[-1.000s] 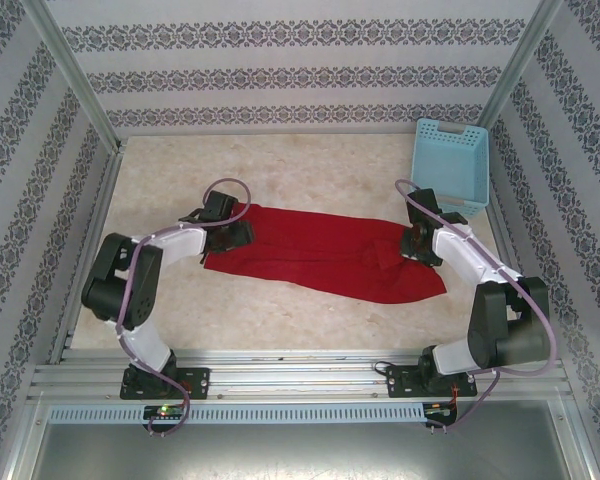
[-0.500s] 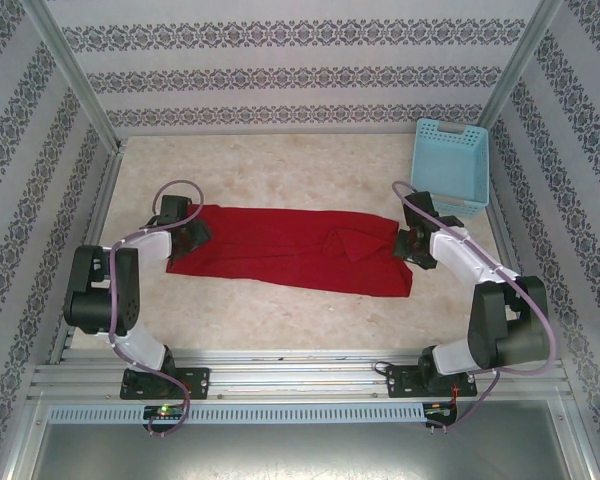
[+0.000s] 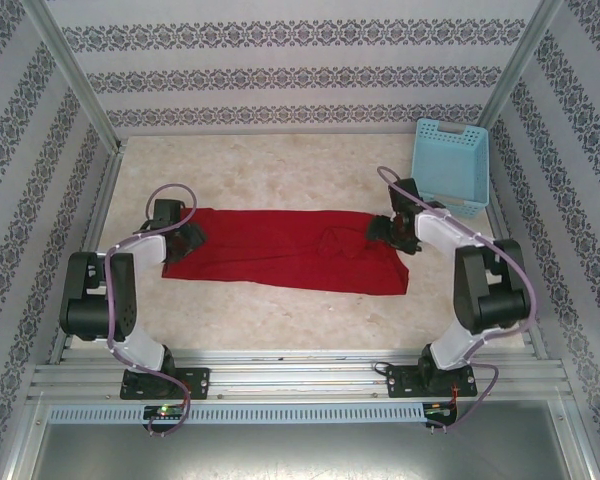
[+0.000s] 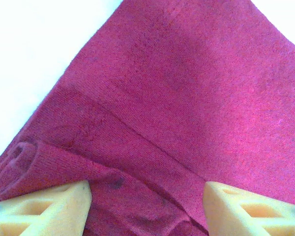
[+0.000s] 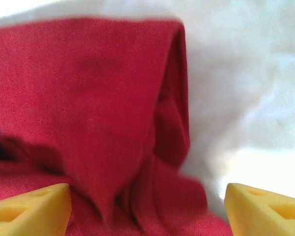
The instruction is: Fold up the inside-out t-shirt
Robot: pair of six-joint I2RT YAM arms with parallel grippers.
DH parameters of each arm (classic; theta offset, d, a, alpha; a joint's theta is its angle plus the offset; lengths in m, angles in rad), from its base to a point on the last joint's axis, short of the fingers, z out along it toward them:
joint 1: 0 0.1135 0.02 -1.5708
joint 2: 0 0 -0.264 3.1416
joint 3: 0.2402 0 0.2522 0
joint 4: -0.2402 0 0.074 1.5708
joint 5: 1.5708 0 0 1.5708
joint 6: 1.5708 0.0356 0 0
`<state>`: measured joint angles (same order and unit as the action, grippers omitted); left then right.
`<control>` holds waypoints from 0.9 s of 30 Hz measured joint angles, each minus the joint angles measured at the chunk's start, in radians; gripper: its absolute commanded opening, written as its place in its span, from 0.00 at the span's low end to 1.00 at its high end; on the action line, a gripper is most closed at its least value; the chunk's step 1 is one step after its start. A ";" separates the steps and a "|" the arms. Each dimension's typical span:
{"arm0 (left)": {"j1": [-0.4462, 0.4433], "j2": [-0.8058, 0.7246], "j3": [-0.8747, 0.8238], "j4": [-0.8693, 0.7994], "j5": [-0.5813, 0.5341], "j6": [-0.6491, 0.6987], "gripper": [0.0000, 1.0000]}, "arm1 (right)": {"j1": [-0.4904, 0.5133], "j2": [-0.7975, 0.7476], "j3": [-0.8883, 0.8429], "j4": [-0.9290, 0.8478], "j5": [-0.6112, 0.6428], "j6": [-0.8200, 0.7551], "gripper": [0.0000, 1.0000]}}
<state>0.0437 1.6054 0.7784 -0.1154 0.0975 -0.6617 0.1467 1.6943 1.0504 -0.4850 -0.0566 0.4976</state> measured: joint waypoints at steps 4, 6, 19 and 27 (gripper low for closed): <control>0.019 -0.021 -0.023 0.000 0.006 0.000 0.63 | -0.035 0.126 0.112 0.024 -0.041 0.013 0.50; 0.030 -0.027 -0.030 0.001 0.011 0.000 0.63 | -0.043 0.171 0.158 0.026 -0.061 0.018 0.32; 0.067 -0.043 -0.046 0.001 0.034 0.003 0.63 | 0.003 0.199 0.360 -0.042 0.035 -0.064 0.00; 0.070 -0.043 -0.046 0.001 0.041 0.003 0.63 | 0.034 0.199 0.381 -0.058 0.156 -0.138 0.59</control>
<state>0.1135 1.5620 0.7322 -0.1146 0.1387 -0.6582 0.1806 1.8935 1.4319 -0.5430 0.0990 0.3599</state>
